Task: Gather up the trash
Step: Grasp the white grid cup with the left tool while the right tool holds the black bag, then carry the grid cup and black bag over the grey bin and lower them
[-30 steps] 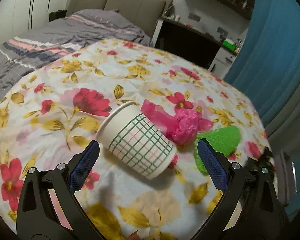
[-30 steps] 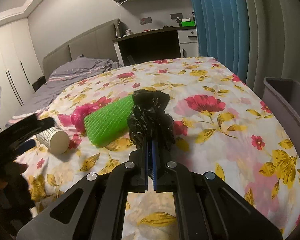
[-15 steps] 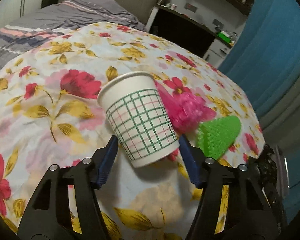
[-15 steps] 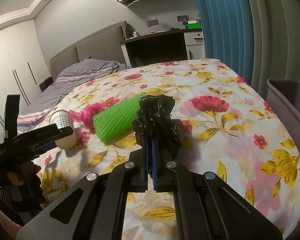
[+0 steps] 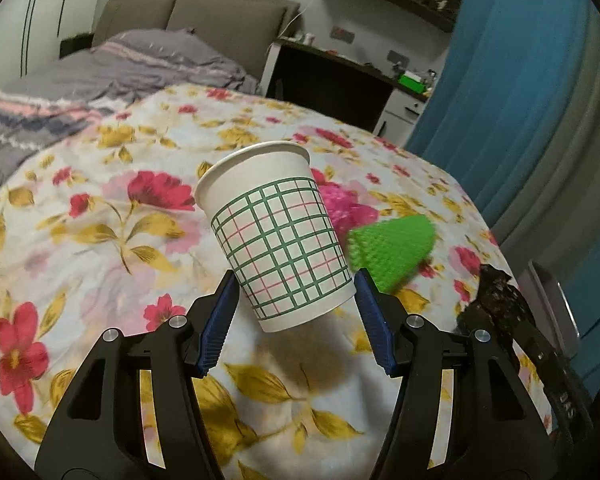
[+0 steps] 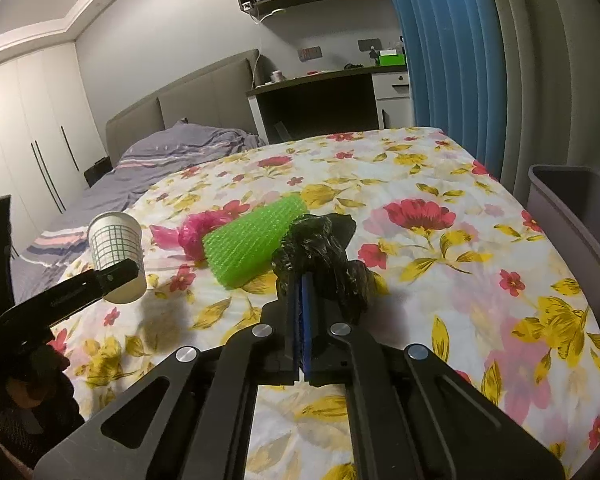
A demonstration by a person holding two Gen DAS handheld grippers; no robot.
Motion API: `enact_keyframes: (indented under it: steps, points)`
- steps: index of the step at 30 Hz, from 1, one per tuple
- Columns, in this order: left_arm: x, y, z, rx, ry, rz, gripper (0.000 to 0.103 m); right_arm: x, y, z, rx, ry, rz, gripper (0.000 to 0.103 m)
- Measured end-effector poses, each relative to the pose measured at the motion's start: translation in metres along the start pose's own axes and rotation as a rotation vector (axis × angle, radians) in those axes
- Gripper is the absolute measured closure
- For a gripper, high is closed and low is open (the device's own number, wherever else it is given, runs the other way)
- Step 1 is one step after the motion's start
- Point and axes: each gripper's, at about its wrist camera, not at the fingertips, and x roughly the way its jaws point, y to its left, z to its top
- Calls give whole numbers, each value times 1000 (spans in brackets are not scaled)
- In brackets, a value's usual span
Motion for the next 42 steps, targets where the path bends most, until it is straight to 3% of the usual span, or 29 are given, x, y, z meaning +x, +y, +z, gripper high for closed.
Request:
enact_keyframes:
  steps: [13, 27, 42]
  points:
    - [-43, -19, -13, 72, -68, -36, 45, -40, -7, 2, 17, -47, 3, 102]
    - [-57, -61, -24, 168, -82, -119, 45, -70, -27, 8, 26, -96, -16, 102]
    - [-40, -154, -23, 307, -59, -273, 45, -107, -88, 35, 73, -192, -100, 102]
